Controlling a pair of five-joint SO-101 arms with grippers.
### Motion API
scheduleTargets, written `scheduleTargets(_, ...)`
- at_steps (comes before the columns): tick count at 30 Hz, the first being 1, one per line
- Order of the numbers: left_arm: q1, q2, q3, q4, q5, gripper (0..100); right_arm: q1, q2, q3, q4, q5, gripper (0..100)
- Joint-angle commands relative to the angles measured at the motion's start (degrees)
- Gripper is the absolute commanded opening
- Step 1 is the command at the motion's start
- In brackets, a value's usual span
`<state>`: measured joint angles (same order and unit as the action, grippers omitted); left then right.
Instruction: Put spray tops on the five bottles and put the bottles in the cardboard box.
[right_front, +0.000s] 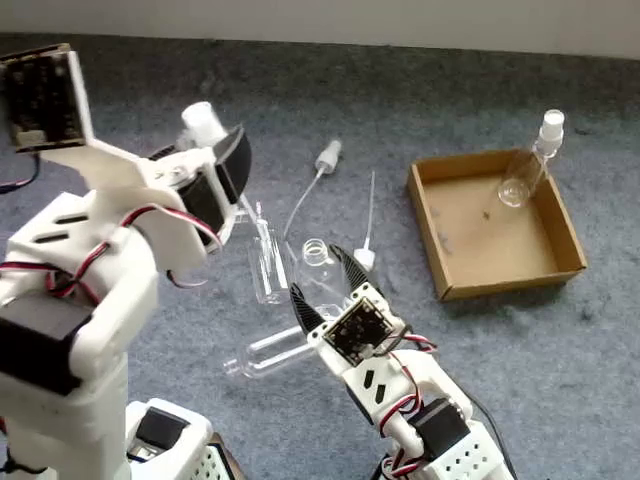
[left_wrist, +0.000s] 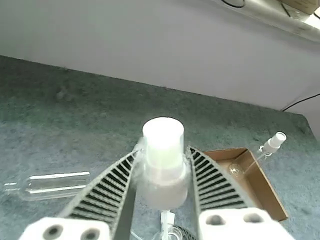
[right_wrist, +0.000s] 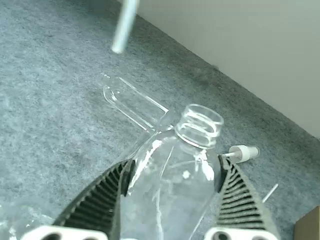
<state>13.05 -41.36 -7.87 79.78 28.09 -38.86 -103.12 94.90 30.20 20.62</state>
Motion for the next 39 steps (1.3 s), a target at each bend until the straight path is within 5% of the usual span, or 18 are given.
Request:
scheduleTargets(1,3.2,-0.8,8.0,-11.2,-0.4,0,-0.4,0.0,-0.3,-1.1,2.6,12.4)
scheduleTargets(14,3.3,-19.8,38.6,-38.8,-0.8,0,-0.7,0.0,4.4,-1.4,2.4,12.4)
scheduleTargets(26,11.0,-24.0,40.3,-37.5,-0.8,0,-0.7,0.0,4.7,-1.4,2.4,12.4)
scheduleTargets(39,5.2,-24.1,41.6,-35.4,-0.8,0,-0.7,0.0,4.8,-1.4,2.4,12.4)
